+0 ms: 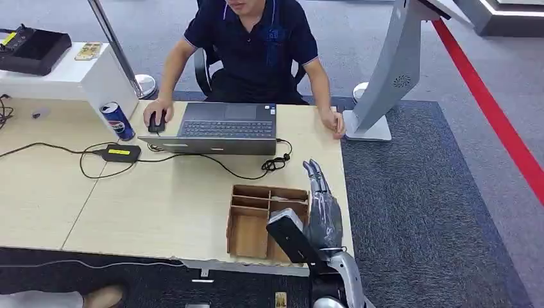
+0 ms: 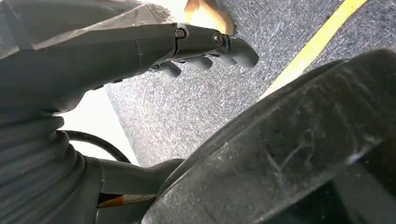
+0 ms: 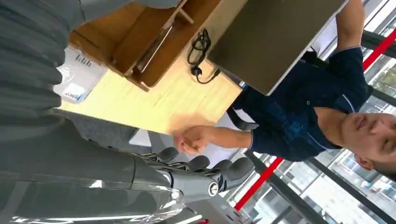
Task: Pass the card to the sensor for recognition and then transmit it.
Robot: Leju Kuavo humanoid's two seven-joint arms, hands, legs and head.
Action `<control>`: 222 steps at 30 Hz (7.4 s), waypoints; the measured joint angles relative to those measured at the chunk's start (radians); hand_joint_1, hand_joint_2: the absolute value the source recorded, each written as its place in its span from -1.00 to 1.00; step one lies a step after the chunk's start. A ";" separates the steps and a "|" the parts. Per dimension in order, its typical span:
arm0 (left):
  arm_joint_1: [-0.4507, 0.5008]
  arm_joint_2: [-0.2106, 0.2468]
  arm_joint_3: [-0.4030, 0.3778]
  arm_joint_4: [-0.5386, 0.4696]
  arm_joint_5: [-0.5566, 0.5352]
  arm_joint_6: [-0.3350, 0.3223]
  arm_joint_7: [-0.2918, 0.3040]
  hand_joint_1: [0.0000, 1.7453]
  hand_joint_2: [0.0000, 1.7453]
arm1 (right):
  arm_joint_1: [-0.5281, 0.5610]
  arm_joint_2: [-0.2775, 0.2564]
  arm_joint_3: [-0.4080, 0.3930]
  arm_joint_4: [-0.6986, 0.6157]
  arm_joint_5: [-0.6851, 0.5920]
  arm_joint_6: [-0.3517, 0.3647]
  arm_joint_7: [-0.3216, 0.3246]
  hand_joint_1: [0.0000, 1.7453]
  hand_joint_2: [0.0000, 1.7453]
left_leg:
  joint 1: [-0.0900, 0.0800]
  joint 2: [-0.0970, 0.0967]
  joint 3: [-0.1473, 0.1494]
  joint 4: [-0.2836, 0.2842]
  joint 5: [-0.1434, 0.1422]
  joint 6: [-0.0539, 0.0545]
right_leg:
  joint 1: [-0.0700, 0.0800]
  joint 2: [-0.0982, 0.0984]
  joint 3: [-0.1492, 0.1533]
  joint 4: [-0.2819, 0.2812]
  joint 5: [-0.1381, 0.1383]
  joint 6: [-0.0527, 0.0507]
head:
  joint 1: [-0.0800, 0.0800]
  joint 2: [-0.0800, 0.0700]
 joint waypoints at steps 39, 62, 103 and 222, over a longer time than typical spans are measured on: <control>0.000 0.005 -0.005 0.000 -0.019 -0.042 -0.006 -1.00 1.00 | -0.038 -0.010 0.099 0.056 0.447 0.017 0.030 -1.00 1.00 | 0.000 0.000 0.000 0.000 0.000 0.000 | 0.000 0.000 0.000 0.000 0.000 0.000 | 0.000 0.000; -0.005 0.005 -0.020 0.000 -0.039 -0.052 -0.011 -1.00 1.00 | -0.113 0.080 0.114 0.367 0.351 -0.051 0.032 -1.00 1.00 | 0.000 0.000 0.000 0.000 0.000 0.000 | 0.000 0.000 0.000 0.000 0.000 0.000 | 0.000 0.000; -0.005 0.005 -0.020 0.000 -0.032 -0.049 -0.009 -1.00 1.00 | -0.052 0.008 0.015 0.327 0.375 -0.082 0.079 -1.00 1.00 | 0.000 0.000 0.000 0.000 0.000 0.000 | 0.000 0.000 0.000 0.000 0.000 0.000 | 0.000 0.000; -0.007 0.005 -0.035 0.000 -0.047 -0.052 -0.018 -1.00 1.00 | -0.133 0.086 0.009 0.450 0.328 -0.065 0.035 -0.94 1.00 | 0.000 0.000 0.000 0.000 0.000 0.000 | 0.000 0.000 0.000 0.000 0.000 0.000 | 0.000 0.000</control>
